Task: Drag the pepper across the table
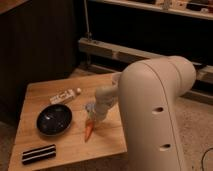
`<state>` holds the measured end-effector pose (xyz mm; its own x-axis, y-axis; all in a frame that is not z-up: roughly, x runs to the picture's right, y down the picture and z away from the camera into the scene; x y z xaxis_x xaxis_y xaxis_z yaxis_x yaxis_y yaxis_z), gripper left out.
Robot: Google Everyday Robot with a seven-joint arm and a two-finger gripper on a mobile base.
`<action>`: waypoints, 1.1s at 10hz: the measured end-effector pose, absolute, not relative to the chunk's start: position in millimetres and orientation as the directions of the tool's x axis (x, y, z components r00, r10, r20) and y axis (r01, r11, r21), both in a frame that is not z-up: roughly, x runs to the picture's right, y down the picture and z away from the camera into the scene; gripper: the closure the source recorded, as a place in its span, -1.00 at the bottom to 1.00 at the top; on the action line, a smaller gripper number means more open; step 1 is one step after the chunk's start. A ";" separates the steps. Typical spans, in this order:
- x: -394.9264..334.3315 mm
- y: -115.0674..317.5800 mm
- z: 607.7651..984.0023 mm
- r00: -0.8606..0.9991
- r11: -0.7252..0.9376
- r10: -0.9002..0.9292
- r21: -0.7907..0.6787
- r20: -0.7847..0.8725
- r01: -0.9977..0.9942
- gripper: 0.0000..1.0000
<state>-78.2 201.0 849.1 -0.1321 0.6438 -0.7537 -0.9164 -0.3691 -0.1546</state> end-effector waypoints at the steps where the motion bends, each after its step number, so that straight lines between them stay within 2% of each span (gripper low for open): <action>1: -78.6 201.0 848.9 -0.127 -0.364 0.645 -0.156 -0.754 -0.918 0.82; 11: -61.4 200.3 849.2 -0.141 -0.379 0.641 -0.152 -0.754 -0.913 0.82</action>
